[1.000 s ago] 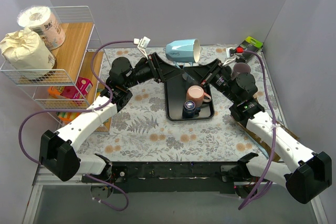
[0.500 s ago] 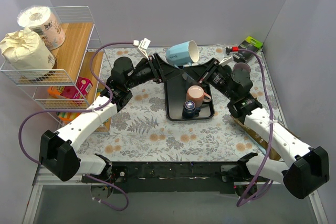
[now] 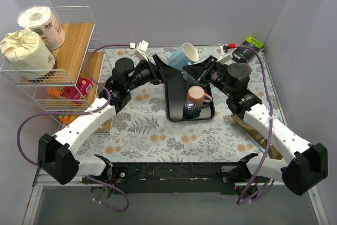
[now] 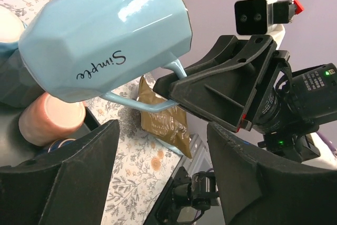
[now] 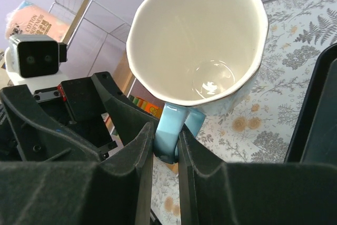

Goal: Turn the mug right side up

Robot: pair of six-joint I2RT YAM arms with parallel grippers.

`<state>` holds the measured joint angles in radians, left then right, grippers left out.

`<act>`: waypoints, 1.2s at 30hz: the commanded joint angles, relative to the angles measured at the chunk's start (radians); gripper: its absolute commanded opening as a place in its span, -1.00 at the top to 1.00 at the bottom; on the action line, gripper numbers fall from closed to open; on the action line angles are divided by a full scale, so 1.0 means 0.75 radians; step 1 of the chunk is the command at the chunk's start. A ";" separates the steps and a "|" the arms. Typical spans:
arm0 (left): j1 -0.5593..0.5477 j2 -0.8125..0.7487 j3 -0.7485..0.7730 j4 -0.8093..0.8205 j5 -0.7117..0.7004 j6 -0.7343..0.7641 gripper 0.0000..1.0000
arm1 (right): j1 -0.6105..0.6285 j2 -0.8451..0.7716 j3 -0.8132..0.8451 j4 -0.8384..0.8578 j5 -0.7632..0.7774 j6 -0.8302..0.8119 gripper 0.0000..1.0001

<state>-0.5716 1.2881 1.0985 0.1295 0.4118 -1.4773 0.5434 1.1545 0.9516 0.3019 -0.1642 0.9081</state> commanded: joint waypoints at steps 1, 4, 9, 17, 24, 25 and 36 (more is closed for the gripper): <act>-0.003 -0.079 0.037 -0.048 -0.056 0.057 -0.33 | -0.005 -0.030 0.142 0.101 0.086 -0.078 0.97; -0.003 -0.085 0.043 -0.064 -0.070 0.076 -0.34 | -0.007 -0.038 0.193 -0.001 0.149 -0.176 0.97; -0.003 -0.077 0.071 -0.127 -0.095 0.110 -0.35 | -0.041 -0.059 0.294 -0.234 0.309 -0.423 0.97; -0.003 -0.063 0.094 -0.218 -0.109 0.155 -0.36 | -0.396 -0.155 0.327 -0.445 0.466 -0.717 0.97; -0.001 0.025 0.172 -0.377 -0.058 0.194 -0.40 | -0.618 -0.145 0.273 -0.525 0.601 -0.953 0.97; -0.003 0.043 0.176 -0.389 -0.054 0.196 -0.40 | -0.661 -0.136 0.263 -0.531 0.612 -0.963 0.97; -0.001 0.107 0.206 -0.479 -0.005 0.254 -0.44 | -0.992 -0.097 0.006 -0.348 0.397 -0.978 0.97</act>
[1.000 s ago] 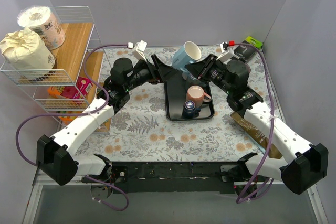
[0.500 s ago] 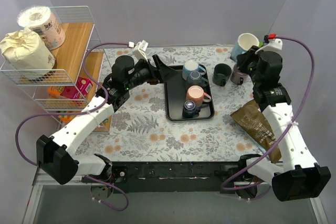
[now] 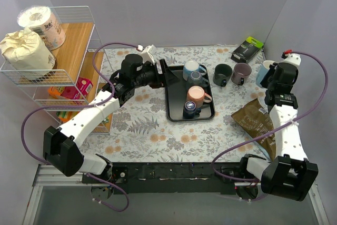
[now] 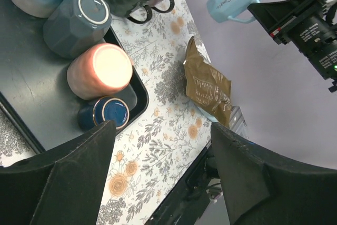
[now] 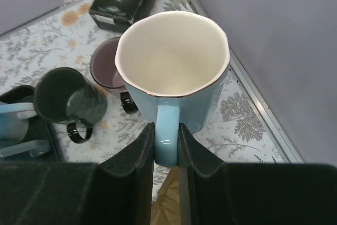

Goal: Turn the mug right side up

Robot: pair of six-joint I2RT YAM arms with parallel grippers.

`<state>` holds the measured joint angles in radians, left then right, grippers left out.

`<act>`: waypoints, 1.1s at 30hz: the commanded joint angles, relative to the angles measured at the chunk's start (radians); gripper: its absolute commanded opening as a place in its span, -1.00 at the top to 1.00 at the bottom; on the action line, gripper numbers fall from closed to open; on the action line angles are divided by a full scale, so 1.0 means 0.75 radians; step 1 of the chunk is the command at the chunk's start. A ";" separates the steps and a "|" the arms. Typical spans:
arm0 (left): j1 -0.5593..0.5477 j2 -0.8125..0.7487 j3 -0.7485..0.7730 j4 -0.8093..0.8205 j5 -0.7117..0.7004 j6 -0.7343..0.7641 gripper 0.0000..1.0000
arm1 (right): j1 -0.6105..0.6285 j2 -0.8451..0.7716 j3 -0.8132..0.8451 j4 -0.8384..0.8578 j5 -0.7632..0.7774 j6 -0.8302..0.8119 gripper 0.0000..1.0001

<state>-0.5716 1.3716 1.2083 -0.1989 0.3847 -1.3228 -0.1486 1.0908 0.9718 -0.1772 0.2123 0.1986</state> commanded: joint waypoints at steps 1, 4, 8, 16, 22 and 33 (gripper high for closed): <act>-0.001 0.000 0.066 -0.048 0.035 0.052 -0.44 | -0.092 0.000 -0.048 0.306 -0.123 -0.030 0.97; -0.003 0.010 0.084 -0.068 0.029 0.072 -0.45 | -0.133 0.038 -0.079 0.367 -0.168 -0.048 0.97; -0.001 0.010 0.080 -0.078 0.023 0.084 -0.46 | -0.174 0.098 -0.128 0.471 -0.236 -0.056 0.97; -0.001 0.032 0.093 -0.095 0.023 0.087 -0.47 | -0.207 0.247 -0.150 0.608 -0.273 -0.060 0.97; -0.001 0.049 0.101 -0.107 0.015 0.084 -0.47 | -0.207 0.323 -0.148 0.647 -0.320 -0.064 0.97; -0.001 0.057 0.131 -0.162 0.003 0.105 -0.47 | -0.207 0.417 -0.236 0.770 -0.222 -0.054 0.97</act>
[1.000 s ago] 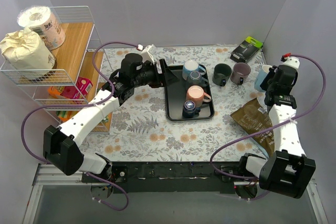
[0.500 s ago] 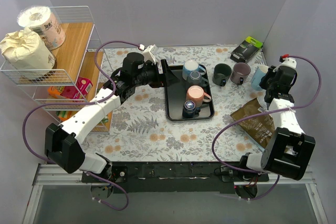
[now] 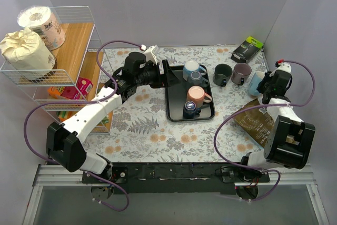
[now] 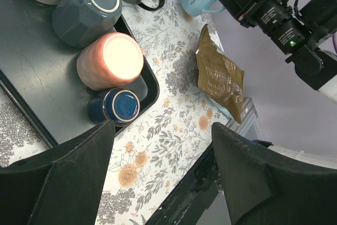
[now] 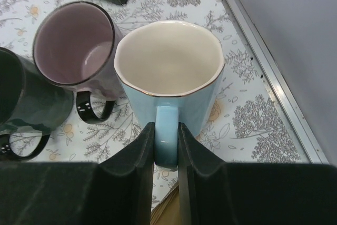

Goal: Turn the mug right side up

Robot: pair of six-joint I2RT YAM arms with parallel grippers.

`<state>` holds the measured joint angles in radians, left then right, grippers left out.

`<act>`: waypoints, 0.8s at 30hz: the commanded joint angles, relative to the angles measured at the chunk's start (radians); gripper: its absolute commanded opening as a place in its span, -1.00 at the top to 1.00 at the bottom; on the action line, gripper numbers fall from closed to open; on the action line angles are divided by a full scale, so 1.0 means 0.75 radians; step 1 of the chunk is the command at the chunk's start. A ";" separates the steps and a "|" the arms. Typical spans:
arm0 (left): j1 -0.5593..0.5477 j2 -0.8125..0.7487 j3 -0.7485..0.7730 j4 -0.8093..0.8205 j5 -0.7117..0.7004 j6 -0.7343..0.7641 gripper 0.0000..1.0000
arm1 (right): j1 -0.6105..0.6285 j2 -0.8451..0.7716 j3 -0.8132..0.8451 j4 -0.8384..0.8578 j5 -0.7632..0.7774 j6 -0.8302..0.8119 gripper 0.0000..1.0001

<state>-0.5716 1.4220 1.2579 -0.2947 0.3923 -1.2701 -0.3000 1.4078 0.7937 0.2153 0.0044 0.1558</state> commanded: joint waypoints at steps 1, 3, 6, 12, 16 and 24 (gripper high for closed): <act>0.001 -0.014 0.069 -0.037 -0.010 0.037 -0.47 | -0.005 0.006 -0.001 0.251 0.072 -0.001 0.97; -0.001 -0.010 0.067 -0.039 -0.010 0.035 -0.47 | -0.005 0.019 -0.009 0.261 0.096 -0.015 0.97; -0.001 -0.004 0.067 -0.037 -0.004 0.025 -0.47 | -0.005 0.041 -0.029 0.283 0.135 -0.038 0.97; -0.001 0.000 0.061 -0.032 0.003 0.016 -0.47 | -0.005 0.072 -0.034 0.241 0.135 -0.058 0.97; -0.001 -0.002 0.051 -0.033 0.000 0.018 -0.47 | -0.005 0.074 -0.023 0.173 0.099 -0.042 0.74; -0.001 -0.026 0.014 -0.016 0.000 0.012 -0.47 | -0.005 -0.008 -0.107 0.194 0.033 -0.042 0.41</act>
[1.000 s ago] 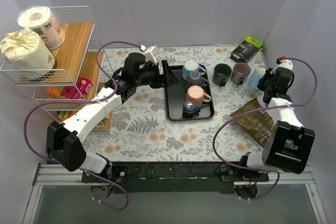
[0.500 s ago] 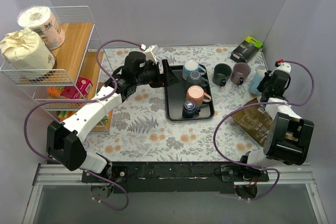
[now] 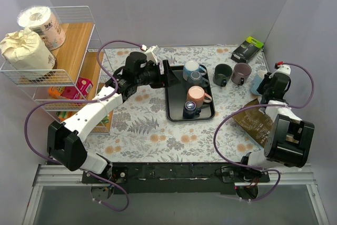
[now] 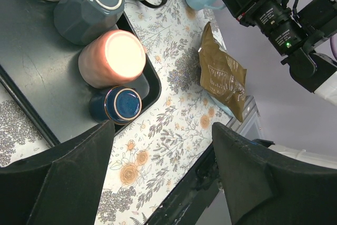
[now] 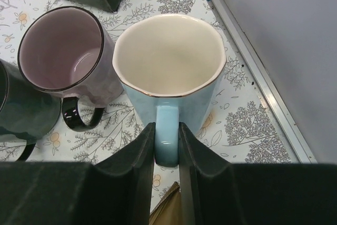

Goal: Turn the mug right side up

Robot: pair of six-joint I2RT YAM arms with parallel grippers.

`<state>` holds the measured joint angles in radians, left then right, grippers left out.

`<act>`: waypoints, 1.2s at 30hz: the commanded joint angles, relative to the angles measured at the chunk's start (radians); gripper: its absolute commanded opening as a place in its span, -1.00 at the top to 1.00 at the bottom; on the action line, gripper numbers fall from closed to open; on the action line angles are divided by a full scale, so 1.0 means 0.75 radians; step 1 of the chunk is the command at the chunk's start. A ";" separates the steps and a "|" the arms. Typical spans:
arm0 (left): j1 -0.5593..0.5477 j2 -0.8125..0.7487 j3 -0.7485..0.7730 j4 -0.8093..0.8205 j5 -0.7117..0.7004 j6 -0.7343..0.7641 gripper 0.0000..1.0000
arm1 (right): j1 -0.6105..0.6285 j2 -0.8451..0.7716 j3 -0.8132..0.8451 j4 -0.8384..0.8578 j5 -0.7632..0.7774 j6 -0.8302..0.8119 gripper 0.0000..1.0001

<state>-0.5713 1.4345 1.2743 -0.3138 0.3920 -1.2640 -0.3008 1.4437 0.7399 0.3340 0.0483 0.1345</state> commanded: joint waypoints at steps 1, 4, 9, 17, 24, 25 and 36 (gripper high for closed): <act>0.001 -0.045 -0.012 0.013 0.001 0.004 -0.47 | -0.004 -0.072 -0.044 0.031 -0.025 -0.012 0.39; -0.001 -0.051 -0.024 0.015 0.003 0.004 -0.47 | -0.006 -0.109 -0.076 0.033 -0.025 -0.010 0.32; -0.001 -0.062 -0.038 0.022 0.009 0.004 -0.47 | -0.004 -0.154 -0.109 0.023 -0.011 0.001 0.16; -0.001 -0.078 -0.053 0.024 0.003 0.006 -0.54 | -0.004 -0.266 -0.083 -0.075 0.013 0.031 -0.24; 0.001 -0.094 -0.063 0.028 -0.017 0.004 -0.96 | -0.004 -0.342 0.089 -0.332 0.007 0.119 -0.69; 0.001 -0.094 -0.069 0.036 -0.013 0.010 -0.96 | -0.004 -0.342 0.126 -0.426 -0.017 0.121 -0.74; -0.126 0.046 -0.143 0.042 0.036 0.098 -0.96 | 0.241 -0.413 0.507 -1.020 -0.127 0.246 -0.78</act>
<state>-0.5934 1.4334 1.1904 -0.2859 0.4576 -1.2320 -0.1970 1.1999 1.0931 -0.2581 0.0063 0.2398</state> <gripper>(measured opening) 0.981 0.893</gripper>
